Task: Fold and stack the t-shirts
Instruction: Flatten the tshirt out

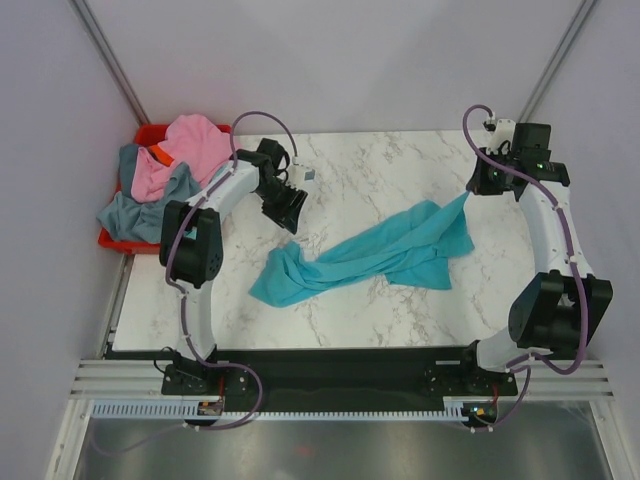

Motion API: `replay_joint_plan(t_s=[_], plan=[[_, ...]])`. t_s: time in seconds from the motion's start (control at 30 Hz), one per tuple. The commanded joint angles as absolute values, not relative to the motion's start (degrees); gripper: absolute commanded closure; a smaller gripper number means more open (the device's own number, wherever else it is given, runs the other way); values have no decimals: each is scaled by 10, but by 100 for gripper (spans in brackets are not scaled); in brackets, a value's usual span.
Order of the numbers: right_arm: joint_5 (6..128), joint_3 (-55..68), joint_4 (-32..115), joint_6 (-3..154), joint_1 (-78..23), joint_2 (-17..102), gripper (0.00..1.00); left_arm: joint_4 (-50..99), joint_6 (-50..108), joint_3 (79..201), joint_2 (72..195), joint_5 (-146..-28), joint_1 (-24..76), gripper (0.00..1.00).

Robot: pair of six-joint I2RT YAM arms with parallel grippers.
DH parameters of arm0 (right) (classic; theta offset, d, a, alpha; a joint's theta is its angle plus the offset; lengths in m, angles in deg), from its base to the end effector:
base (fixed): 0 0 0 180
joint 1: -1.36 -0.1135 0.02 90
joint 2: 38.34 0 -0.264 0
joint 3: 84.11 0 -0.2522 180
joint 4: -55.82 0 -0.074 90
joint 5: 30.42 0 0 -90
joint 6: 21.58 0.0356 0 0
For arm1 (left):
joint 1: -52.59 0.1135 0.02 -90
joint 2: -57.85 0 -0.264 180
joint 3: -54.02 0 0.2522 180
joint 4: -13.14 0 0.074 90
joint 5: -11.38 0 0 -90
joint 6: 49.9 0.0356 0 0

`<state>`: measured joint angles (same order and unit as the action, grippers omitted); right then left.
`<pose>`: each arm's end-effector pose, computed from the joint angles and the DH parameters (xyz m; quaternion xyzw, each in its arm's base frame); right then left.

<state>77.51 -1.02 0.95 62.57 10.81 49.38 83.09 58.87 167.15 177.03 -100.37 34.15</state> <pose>0.3311 -0.0440 0.3404 -0.0300 0.9162 0.0934 0.3885 0.3994 -0.1471 0.2135 0.3328 0.9164 -0.1869 0.1202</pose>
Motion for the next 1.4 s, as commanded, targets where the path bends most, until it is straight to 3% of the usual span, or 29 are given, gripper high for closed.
replay_joint_plan(t_s=[0.0, 0.77, 0.9, 1.0, 1.07, 1.17, 1.27, 1.37], plan=[[770, -16, 21, 618, 112, 478, 100, 876, 572, 1720, 1792, -1049, 344, 46], [763, -26, 17, 610, 120, 493, 100, 881, 572, 1745, 1881, -1058, 353, 52], [760, -22, 17, 609, 122, 492, 100, 881, 573, 1747, 1887, -1060, 354, 58], [760, -21, 18, 608, 123, 493, 100, 882, 575, 1745, 1885, -1067, 354, 72], [760, -20, 18, 609, 123, 493, 100, 885, 576, 1742, 1884, -1074, 355, 73], [762, -20, 19, 609, 123, 492, 100, 890, 574, 1738, 1878, -1079, 355, 71], [764, -19, 20, 610, 124, 491, 100, 899, 574, 1734, 1873, -1091, 355, 59], [765, -17, 20, 610, 125, 490, 100, 908, 579, 1727, 1868, -1094, 355, 55]])
